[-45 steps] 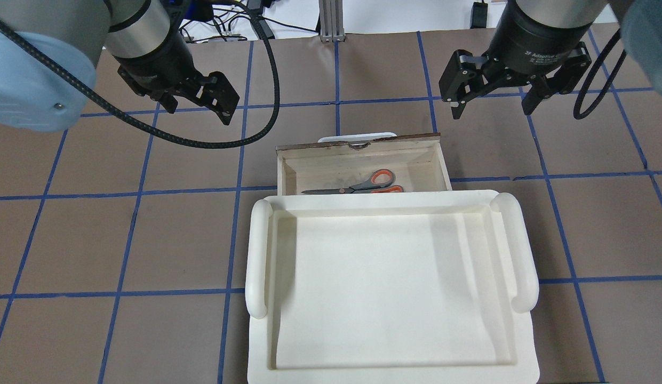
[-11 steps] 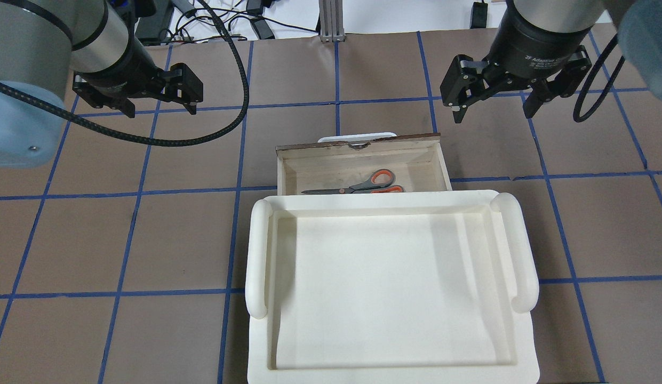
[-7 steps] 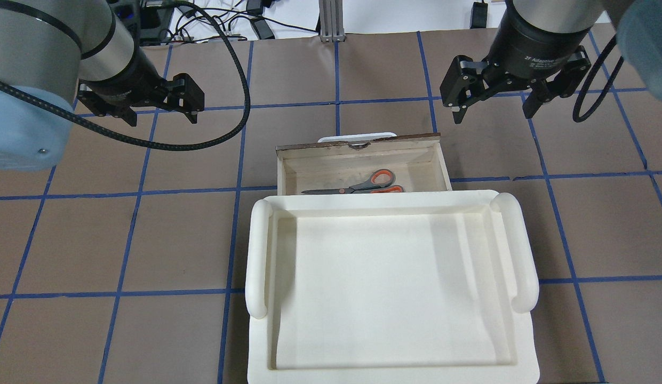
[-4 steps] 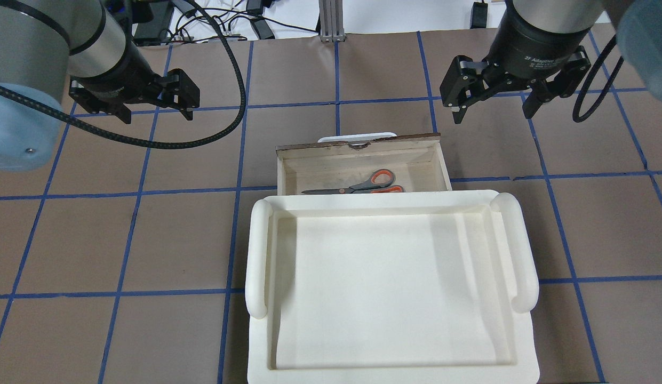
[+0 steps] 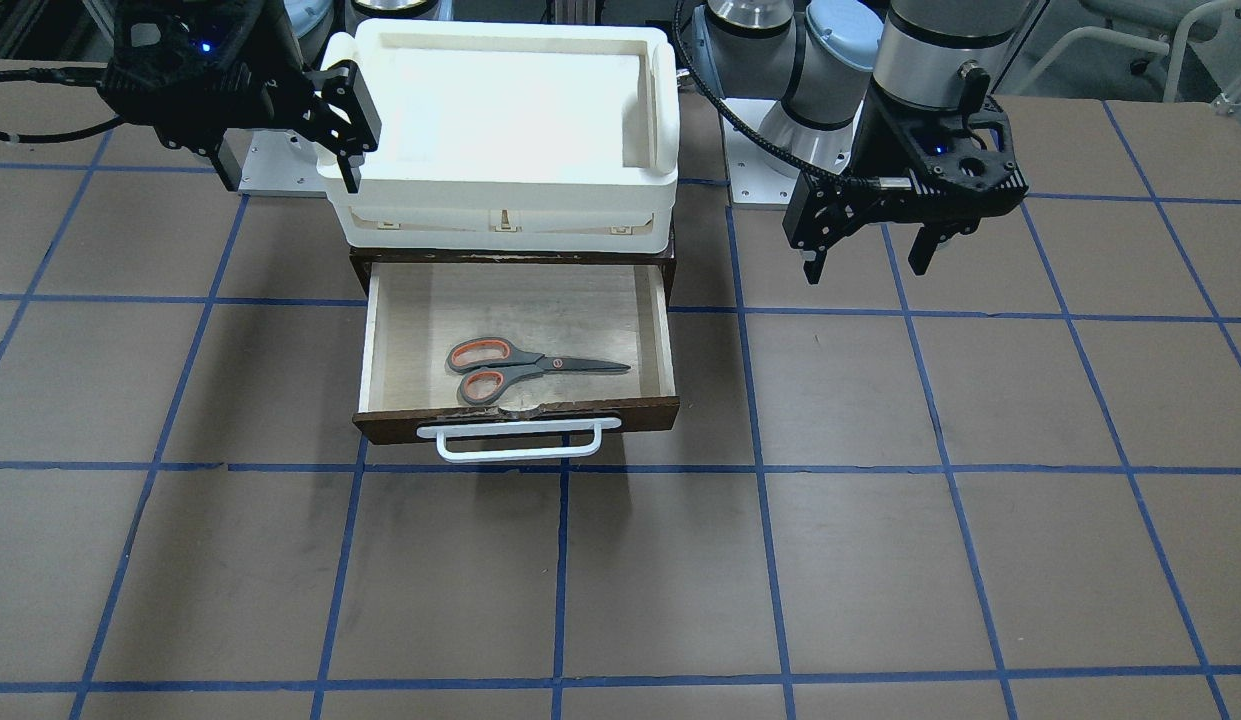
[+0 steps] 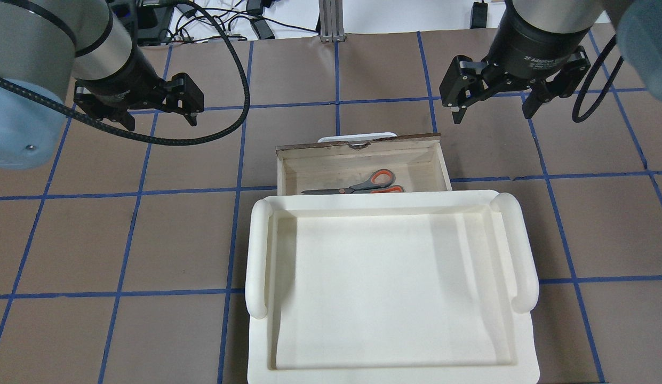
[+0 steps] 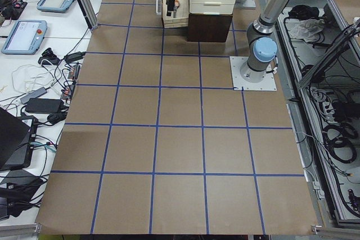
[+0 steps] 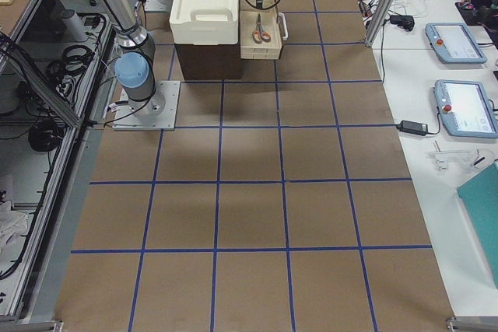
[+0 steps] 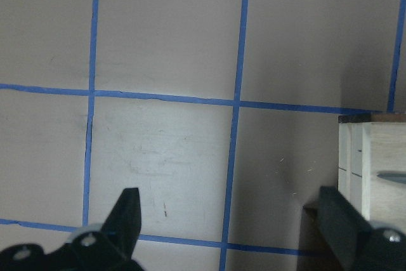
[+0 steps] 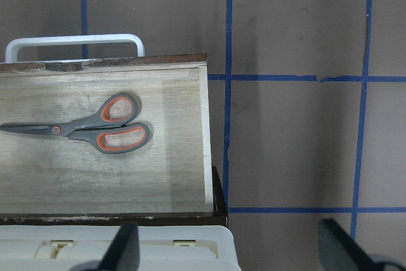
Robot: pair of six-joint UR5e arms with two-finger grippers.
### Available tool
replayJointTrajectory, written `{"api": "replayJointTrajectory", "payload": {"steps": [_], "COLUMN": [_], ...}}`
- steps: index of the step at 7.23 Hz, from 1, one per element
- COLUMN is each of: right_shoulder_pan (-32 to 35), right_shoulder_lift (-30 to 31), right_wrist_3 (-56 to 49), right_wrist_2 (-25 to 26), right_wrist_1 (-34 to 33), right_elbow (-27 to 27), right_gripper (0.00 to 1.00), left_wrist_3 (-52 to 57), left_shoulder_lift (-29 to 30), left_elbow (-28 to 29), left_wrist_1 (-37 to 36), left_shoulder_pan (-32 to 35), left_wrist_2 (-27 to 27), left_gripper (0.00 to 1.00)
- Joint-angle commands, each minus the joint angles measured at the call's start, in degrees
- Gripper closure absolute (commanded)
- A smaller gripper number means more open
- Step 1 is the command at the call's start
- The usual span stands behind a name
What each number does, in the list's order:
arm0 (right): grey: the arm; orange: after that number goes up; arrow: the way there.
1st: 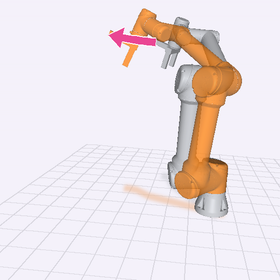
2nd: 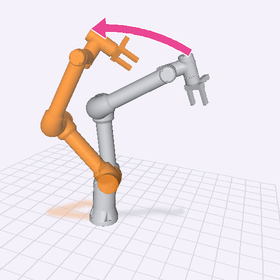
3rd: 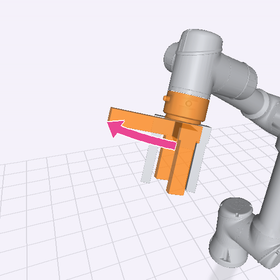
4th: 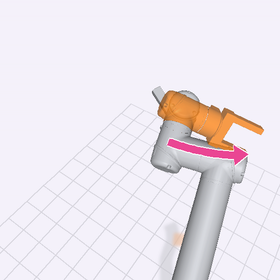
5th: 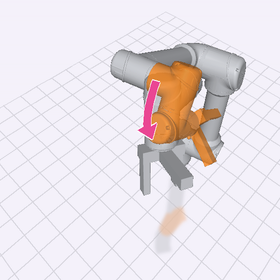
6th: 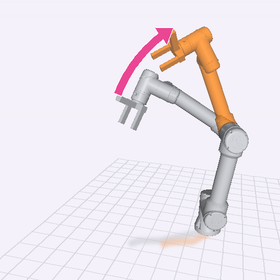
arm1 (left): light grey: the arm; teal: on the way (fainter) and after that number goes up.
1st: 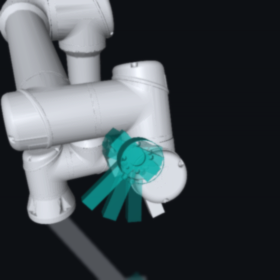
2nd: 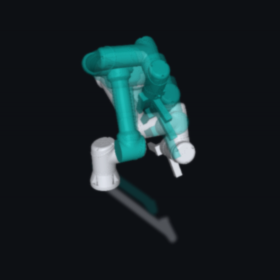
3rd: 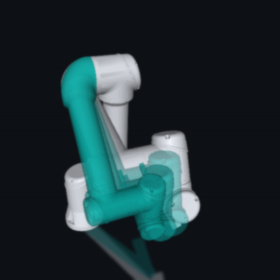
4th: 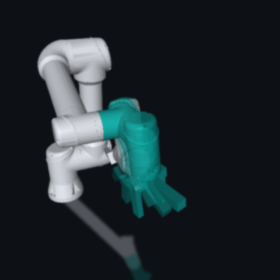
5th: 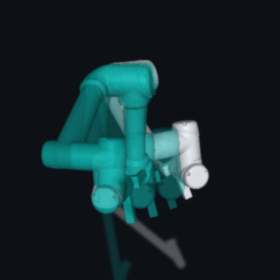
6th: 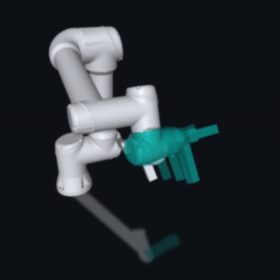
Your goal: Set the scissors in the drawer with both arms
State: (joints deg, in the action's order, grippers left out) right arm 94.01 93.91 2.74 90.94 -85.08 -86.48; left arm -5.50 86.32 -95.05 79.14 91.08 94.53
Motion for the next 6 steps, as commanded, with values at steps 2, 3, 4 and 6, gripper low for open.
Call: {"api": "replayJointTrajectory", "payload": {"steps": [2, 3, 4, 6], "right_shoulder_pan": [0.0, 0.0, -0.1, 0.0], "right_shoulder_lift": [0.0, 0.0, 0.0, 0.0], "right_wrist_3": [0.0, 0.1, -0.1, 0.1], "right_wrist_2": [0.1, -0.1, 0.1, -0.1], "right_wrist_1": [0.1, 0.1, 0.2, 0.1], "right_elbow": [-0.1, -0.1, -0.1, -0.1], "right_gripper": [0.0, 0.0, 0.0, 0.0], "left_wrist_3": [-0.3, 0.4, 1.2, 1.5], "left_shoulder_lift": [0.1, 0.3, -1.3, -2.7], "left_elbow": [0.6, 0.7, 0.8, 1.2], "left_wrist_1": [1.5, 1.5, 2.3, 6.4], "left_shoulder_pan": [0.3, 0.4, 0.1, 0.4], "left_wrist_2": [4.8, 2.5, 0.7, -4.3], "left_gripper": [0.0, 0.0, 0.0, 0.0]}}
